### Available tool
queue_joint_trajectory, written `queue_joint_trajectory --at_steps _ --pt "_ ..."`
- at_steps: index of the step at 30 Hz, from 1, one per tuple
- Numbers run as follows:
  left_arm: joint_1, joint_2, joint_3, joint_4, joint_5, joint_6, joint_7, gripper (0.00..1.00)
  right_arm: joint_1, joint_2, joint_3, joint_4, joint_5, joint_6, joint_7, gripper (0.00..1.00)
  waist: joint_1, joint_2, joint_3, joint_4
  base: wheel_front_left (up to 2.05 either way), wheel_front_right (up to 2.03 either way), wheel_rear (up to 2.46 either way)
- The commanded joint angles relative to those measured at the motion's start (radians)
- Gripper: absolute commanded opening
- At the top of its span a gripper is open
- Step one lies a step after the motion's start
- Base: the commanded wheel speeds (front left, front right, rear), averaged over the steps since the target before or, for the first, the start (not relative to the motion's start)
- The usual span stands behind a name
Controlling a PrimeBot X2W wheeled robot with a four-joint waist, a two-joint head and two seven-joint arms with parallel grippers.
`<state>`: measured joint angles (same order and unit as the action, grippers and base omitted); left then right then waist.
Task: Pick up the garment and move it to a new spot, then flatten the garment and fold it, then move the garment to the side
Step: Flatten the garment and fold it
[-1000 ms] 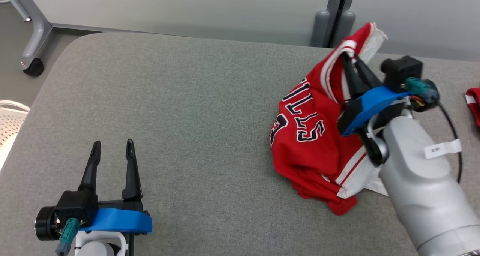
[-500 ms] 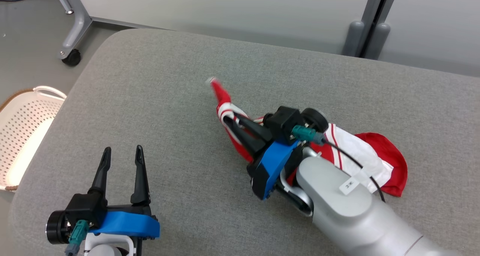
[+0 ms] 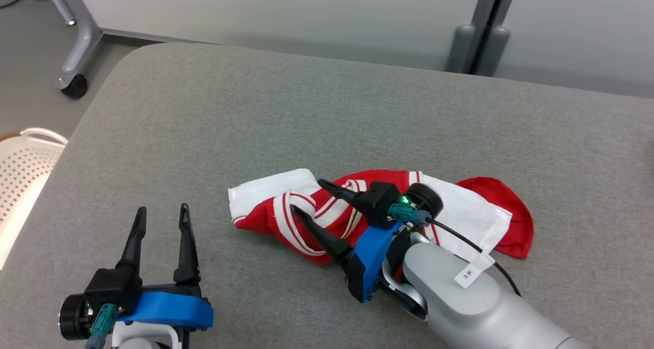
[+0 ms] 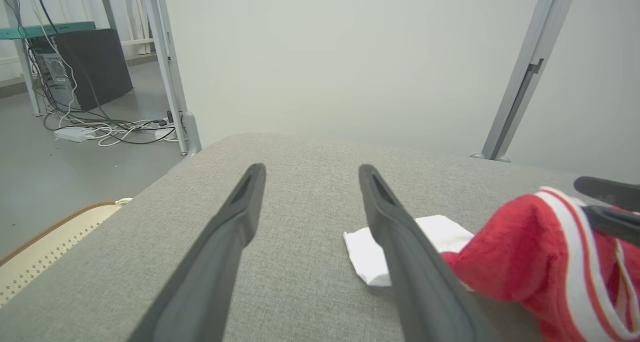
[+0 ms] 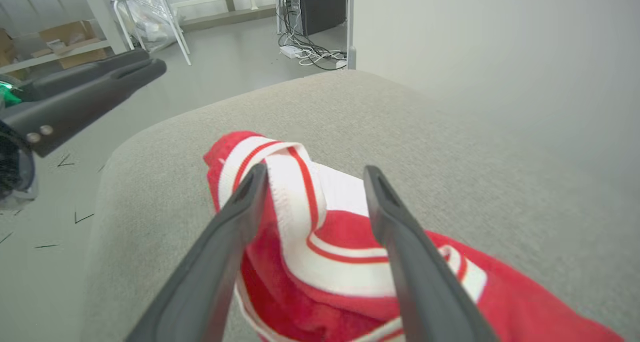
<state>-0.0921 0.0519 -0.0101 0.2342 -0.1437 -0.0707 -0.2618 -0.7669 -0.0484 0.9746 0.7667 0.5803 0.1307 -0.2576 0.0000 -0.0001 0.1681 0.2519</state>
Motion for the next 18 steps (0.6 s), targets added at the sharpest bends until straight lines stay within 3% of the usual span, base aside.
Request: queue_joint_trajectory --at_steps 1,4,14,18 --pt "0.010 -0.003 0.008 -0.001 0.008 -0.003 -0.004 1.00 0.007 -0.005 -0.015 0.022 -0.025 0.000 -0.006 1.00 0.0000 0.0001 -0.018 -0.027 0.00 0.00 0.00" --pt "0.030 -0.001 0.030 -0.007 0.018 -0.004 -0.004 1.00 0.019 -0.028 -0.087 0.029 -0.069 0.000 -0.008 1.00 0.0000 0.0001 -0.034 -0.066 0.00 0.00 0.00" --pt "0.079 -0.002 0.079 -0.041 0.043 -0.005 -0.004 1.00 0.188 -0.201 -0.369 -0.144 -0.177 0.000 -0.008 1.00 0.0000 0.0001 -0.065 -0.147 0.00 0.00 0.00" --pt "0.079 -0.002 0.083 -0.047 0.046 -0.009 -0.004 1.00 0.288 -0.221 -0.484 -0.193 -0.183 0.000 -0.008 1.00 0.0000 0.0001 -0.061 -0.157 0.00 0.00 0.00"
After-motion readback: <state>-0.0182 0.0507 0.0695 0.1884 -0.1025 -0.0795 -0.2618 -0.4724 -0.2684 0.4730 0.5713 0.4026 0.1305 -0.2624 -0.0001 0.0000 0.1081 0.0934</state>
